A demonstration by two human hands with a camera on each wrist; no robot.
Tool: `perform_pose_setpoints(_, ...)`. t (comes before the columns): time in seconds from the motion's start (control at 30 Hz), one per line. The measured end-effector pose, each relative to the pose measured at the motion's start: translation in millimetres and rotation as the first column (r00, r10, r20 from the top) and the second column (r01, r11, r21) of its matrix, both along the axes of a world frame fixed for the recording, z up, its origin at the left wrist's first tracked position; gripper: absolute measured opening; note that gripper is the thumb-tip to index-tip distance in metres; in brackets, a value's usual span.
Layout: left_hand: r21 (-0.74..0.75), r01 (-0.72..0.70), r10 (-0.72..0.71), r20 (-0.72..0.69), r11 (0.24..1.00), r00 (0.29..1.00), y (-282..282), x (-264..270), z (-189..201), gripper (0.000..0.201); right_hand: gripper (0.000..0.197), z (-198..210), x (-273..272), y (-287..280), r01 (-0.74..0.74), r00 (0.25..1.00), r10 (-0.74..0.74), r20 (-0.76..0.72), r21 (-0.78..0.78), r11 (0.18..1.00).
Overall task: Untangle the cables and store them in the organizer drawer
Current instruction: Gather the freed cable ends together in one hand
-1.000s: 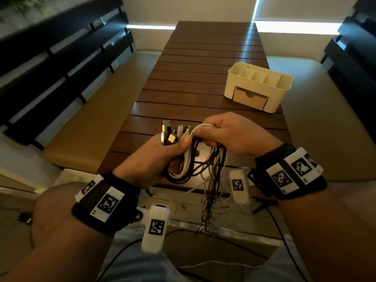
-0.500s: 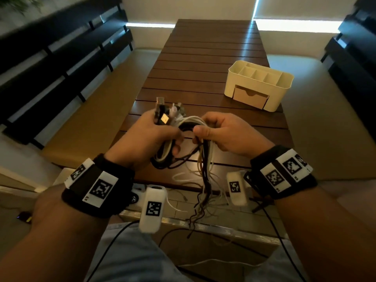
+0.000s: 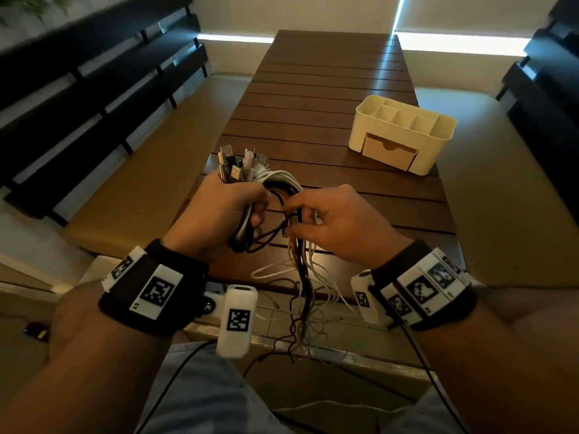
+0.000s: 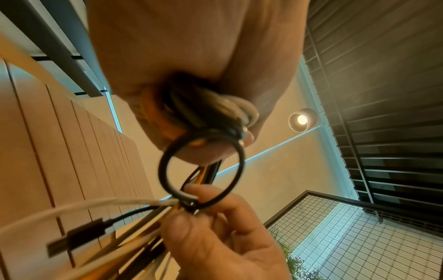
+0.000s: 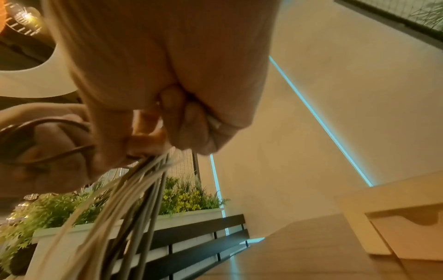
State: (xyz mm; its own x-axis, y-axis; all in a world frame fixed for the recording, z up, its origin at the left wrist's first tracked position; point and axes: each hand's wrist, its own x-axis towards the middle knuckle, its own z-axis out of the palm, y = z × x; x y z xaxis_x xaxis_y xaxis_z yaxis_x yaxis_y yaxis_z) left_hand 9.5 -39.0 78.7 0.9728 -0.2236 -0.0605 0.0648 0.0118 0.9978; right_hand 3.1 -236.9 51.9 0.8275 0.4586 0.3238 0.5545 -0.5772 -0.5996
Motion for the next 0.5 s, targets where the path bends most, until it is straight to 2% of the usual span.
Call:
perform_pose_setpoints(0.07, -0.003, -0.011, 0.011, 0.005, 1.000, 1.000, -1, 0, 0, 0.043, 0.019, -8, 1, 2, 0.012, 0.993, -0.016, 0.115, 0.037, 0.999)
perform_pose_setpoints(0.2, -0.032, -0.057, 0.057, 0.000, 0.998, 0.998, -3, 0, 0, 0.038, 0.006, -10, 0, 2, 0.042, 0.998, -0.046, 0.042, 0.079, 0.996)
perform_pose_setpoints(0.3, -0.041, -0.120, 0.121, 0.011, 0.992, 0.993, -3, 4, 1, 0.033, 0.005, -5, -3, 1, 0.018, 0.983, -0.021, -0.181, -0.015, 1.000)
perform_pose_setpoints(0.37, -0.087, -0.182, 0.181, -0.011, 0.980, 0.983, 2, 10, 1, 0.031, 0.009, -2, -6, 1, -0.043, 0.934, -0.017, -0.357, -0.158, 0.987)
perform_pose_setpoints(0.5, -0.157, -0.264, 0.264, -0.024, 0.952, 0.964, 10, 19, 2, 0.023, 0.013, -13, -16, 4, -0.253, 0.807, -0.086, -0.584, -0.474, 0.843)
